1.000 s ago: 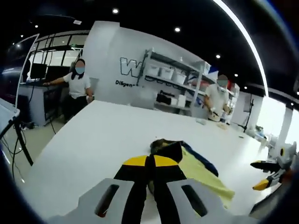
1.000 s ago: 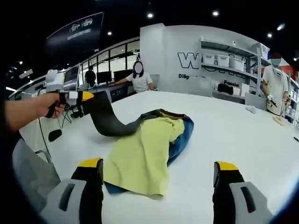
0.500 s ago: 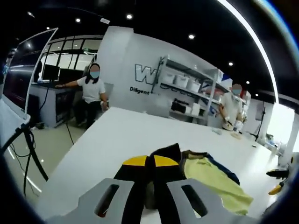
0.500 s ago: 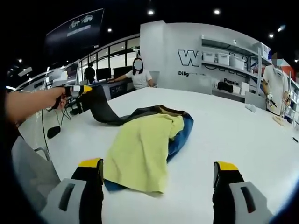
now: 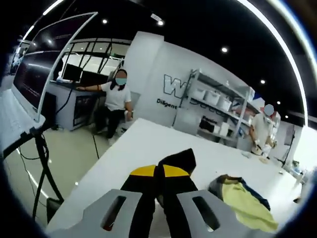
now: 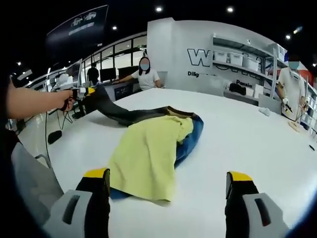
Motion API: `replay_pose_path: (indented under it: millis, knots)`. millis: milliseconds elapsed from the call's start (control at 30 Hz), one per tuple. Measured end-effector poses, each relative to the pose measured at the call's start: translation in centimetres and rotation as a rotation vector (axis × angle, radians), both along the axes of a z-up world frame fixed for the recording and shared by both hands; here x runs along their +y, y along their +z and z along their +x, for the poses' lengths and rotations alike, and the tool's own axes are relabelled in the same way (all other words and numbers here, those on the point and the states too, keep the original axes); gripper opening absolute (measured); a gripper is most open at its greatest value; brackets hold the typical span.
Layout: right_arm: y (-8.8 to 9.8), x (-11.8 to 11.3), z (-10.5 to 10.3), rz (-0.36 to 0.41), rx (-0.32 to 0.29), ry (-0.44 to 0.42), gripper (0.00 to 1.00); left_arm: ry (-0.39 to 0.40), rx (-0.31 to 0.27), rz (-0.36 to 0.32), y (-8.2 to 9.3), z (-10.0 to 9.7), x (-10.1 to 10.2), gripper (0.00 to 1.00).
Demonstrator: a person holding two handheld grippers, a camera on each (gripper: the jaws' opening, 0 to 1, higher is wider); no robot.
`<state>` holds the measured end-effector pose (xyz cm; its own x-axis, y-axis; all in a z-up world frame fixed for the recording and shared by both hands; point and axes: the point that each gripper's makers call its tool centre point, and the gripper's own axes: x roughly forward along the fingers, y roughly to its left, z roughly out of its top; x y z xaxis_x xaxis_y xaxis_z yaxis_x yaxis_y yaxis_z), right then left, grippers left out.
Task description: Fold the garment on the visible template until the final outline fits inside the template.
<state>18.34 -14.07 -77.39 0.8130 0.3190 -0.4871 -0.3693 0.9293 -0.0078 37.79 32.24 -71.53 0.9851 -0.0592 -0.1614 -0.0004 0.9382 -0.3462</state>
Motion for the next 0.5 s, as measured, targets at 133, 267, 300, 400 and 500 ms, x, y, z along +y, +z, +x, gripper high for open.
replay_pose_path:
  millis: [133, 267, 300, 400, 500]
  knots:
    - [-0.2, -0.1, 0.1, -0.004, 0.006, -0.002, 0.98, 0.044, 0.004, -0.024, -1.3, -0.1, 1.2, 0.0]
    - [-0.3, -0.2, 0.2, -0.004, 0.011, -0.007, 0.97, 0.104, 0.039, -0.055, -3.6, -1.1, 2.5, 0.0]
    - [-0.4, -0.2, 0.2, -0.005, 0.013, -0.007, 0.97, 0.122, 0.049, -0.058, -4.2, -1.3, 3.0, 0.0]
    - [-0.4, -0.1, 0.2, -0.007, 0.015, -0.004, 0.97, 0.149, 0.058, -0.079, -5.0, -1.9, 3.5, 0.0]
    - [-0.5, 0.1, 0.3, -0.006, 0.017, 0.002, 0.97, 0.19, 0.089, -0.07, -6.2, -2.8, 4.2, 0.0]
